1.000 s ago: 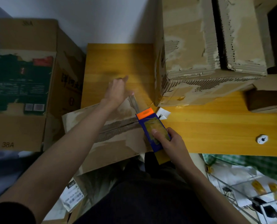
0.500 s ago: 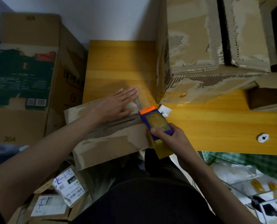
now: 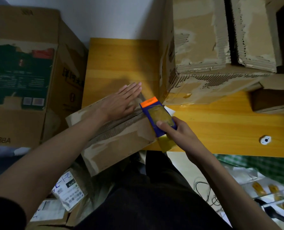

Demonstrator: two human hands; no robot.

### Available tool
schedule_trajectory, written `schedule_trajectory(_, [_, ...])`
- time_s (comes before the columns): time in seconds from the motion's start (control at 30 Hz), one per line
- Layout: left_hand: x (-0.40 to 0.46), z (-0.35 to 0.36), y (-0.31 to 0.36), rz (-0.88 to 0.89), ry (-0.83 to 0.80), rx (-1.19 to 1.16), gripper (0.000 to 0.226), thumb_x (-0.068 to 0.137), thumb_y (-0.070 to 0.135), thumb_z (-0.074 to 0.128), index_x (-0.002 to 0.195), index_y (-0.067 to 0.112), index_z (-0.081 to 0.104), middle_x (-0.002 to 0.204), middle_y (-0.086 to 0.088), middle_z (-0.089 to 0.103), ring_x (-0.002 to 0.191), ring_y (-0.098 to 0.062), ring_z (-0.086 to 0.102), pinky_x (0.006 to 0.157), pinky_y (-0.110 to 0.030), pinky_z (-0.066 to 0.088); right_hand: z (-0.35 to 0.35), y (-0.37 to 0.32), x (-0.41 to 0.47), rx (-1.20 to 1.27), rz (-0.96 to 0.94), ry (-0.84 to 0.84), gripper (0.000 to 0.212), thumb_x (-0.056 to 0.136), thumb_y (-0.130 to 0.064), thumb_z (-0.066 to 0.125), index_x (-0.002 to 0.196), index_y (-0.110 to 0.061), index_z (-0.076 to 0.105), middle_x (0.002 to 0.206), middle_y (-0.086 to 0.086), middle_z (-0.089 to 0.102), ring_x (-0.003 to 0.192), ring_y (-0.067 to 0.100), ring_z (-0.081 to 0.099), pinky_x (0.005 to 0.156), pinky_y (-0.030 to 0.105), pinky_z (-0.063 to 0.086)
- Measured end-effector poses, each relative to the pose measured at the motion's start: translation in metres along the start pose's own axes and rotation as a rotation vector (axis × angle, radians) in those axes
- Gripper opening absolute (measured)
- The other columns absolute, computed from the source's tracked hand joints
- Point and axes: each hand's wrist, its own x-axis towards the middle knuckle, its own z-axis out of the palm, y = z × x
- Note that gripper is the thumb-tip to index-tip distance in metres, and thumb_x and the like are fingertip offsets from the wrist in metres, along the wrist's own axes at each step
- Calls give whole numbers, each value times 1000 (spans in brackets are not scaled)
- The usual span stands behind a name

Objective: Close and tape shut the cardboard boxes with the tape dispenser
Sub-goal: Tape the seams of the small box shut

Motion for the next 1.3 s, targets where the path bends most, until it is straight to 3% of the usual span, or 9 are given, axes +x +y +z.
schedule_trajectory(0.17, [2, 6, 1, -4, 21, -15, 72, 104, 47, 27, 162, 12, 2, 170, -4, -1, 156, -15, -2, 127, -38, 8, -10, 0, -3, 15, -6, 23, 22, 90, -30, 72, 109, -20, 68, 95, -7, 75, 85, 3, 68, 76, 18, 50])
schedule_trajectory(0.33, [2, 8, 1, -2, 27, -50, 70, 104, 40, 32, 162, 14, 3, 170, -3, 0, 156, -14, -1, 127, -39, 9, -19, -2, -5, -25, -4, 40, 28, 87, -34, 75, 110, -20, 69, 102, 2, 75, 95, 16, 69, 84, 28, 51])
schedule_trajectory(0.5, [2, 5, 0, 6, 40, -70, 67, 101, 28, 32, 162, 13, 6, 170, -3, 2, 156, -13, 0, 127, -40, 8, -24, 5, -16, -33, 8, 84, 23, 87, -35, 75, 102, -19, 69, 98, 9, 73, 80, 9, 66, 73, 23, 48])
schedule_trajectory(0.63, [2, 7, -1, 11, 43, -58, 68, 101, 30, 31, 162, 13, 7, 170, -3, 3, 156, -13, 1, 127, -39, 7, -22, 20, -28, -38, 7, 126, 30, 84, -34, 78, 103, -13, 69, 100, 15, 71, 85, 27, 66, 74, 30, 48])
schedule_trajectory(0.73, [2, 7, 0, 4, 42, -52, 67, 101, 30, 30, 162, 14, 7, 170, -3, 4, 156, -13, 1, 127, -40, 8, -22, 28, -40, -11, -3, 151, 30, 83, -33, 79, 103, -14, 69, 99, 13, 73, 91, 28, 67, 77, 30, 49])
schedule_trajectory(0.83, [1, 7, 1, -8, 36, -23, 67, 102, 29, 30, 162, 14, 6, 170, -2, 3, 156, -12, 0, 127, -40, 8, -23, 37, -51, -15, -14, 158, 38, 80, -39, 83, 103, -12, 69, 98, 14, 72, 84, 24, 67, 76, 31, 48])
schedule_trajectory(1.1, [1, 7, 2, 0, 30, 6, 65, 102, 31, 23, 162, 13, 4, 170, -2, 1, 156, -12, -1, 127, -36, 1, -34, 73, -87, 53, -25, 252, 53, 75, -59, 72, 102, -13, 70, 100, 17, 71, 93, 38, 65, 80, 38, 46])
schedule_trajectory(1.2, [1, 8, 2, 13, 17, 18, 65, 103, 32, 21, 162, 13, 2, 170, -2, -2, 156, -13, -2, 127, -37, 0, -37, 84, -102, 85, -18, 285, 36, 79, -49, 71, 99, -19, 72, 93, 5, 75, 83, 24, 68, 81, 34, 46])
schedule_trajectory(1.3, [2, 6, 2, 22, -13, -15, 65, 103, 32, 21, 162, 17, 0, 170, 0, -5, 156, -12, -5, 126, -34, -5, -33, 87, -109, 70, -66, 280, 41, 77, -51, 72, 96, -15, 67, 90, 10, 72, 76, 20, 62, 74, 36, 43])
